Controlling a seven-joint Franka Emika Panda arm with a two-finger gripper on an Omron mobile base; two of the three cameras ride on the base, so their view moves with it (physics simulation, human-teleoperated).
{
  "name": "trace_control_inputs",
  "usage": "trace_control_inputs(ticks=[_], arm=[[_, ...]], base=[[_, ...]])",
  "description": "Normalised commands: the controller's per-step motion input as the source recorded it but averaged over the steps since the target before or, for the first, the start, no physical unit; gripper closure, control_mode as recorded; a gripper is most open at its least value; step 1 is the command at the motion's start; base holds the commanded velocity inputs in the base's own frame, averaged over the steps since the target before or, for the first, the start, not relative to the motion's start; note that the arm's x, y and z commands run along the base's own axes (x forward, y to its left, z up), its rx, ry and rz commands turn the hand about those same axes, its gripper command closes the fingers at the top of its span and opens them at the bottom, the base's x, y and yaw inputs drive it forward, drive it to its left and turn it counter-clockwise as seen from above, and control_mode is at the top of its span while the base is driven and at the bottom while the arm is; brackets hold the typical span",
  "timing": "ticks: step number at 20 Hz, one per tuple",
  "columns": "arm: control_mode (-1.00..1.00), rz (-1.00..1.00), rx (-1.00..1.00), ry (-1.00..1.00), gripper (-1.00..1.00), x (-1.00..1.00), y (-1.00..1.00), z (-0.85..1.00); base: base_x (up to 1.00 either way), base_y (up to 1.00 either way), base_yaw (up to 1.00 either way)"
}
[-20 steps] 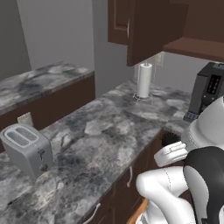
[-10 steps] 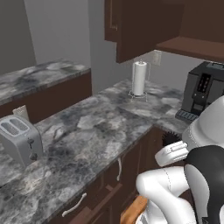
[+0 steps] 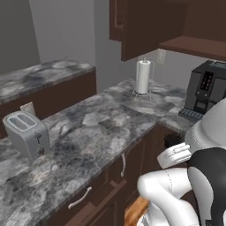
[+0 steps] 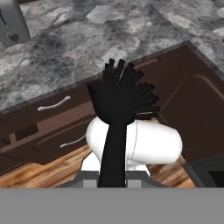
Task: Locate and retrieve the dish brush and sponge from the cabinet. Place them next to the sink.
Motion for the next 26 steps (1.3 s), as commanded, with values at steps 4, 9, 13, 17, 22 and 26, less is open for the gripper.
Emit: trace_control_inputs(ticks=[4,9,13,17,22,26], arm=[[1.00,0.00,0.00,0.00,1.00,0.00,0.00,0.00],[1.00,0.00,0.00,0.00,1.00,0.00,0.00,0.00],[1.00,0.00,0.00,0.00,1.00,0.00,0.00,0.00],[1.00,0.00,0.00,0.00,1.00,0.00,0.00,0.00],[1.00,0.00,0.00,0.00,1.00,0.00,0.00,0.00],[1.00,0.00,0.00,0.00,1.00,0.00,0.00,0.00]], base=[[-0.16,0.74,0.20],[-0.43,0.79,0.26],[-0.30,0.77,0.32],[-0.12,0.62,0.41],[0.07,0.13,0.42],[0.21,-0.19,0.43]])
